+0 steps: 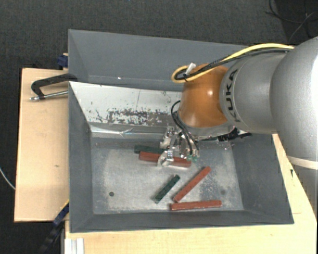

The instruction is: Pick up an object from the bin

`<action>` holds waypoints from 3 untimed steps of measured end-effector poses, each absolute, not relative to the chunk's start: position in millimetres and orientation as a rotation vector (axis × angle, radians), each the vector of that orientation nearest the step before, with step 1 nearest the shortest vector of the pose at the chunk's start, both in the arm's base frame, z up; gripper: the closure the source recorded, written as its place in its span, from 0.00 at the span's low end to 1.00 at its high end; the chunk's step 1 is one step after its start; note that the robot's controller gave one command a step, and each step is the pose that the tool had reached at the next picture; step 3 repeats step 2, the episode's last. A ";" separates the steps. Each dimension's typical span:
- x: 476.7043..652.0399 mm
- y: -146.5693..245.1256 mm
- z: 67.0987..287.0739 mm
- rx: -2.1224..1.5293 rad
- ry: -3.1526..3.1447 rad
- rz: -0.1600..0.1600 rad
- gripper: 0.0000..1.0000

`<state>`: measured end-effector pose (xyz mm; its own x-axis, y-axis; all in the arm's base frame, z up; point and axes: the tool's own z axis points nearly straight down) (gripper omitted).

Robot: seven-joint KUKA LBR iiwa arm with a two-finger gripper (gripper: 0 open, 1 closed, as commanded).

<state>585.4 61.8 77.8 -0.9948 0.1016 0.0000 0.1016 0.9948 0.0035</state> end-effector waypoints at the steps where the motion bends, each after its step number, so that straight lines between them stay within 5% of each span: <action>1: 585.5 61.8 77.8 0.160 3.137 0.006 1.00; 2: 595.0 52.0 238.4 0.230 3.122 0.005 1.00; 3: 595.0 52.0 238.4 0.230 3.122 0.005 1.00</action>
Offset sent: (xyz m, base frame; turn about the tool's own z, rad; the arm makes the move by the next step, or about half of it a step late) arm 0.0071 -0.0111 0.1567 0.0475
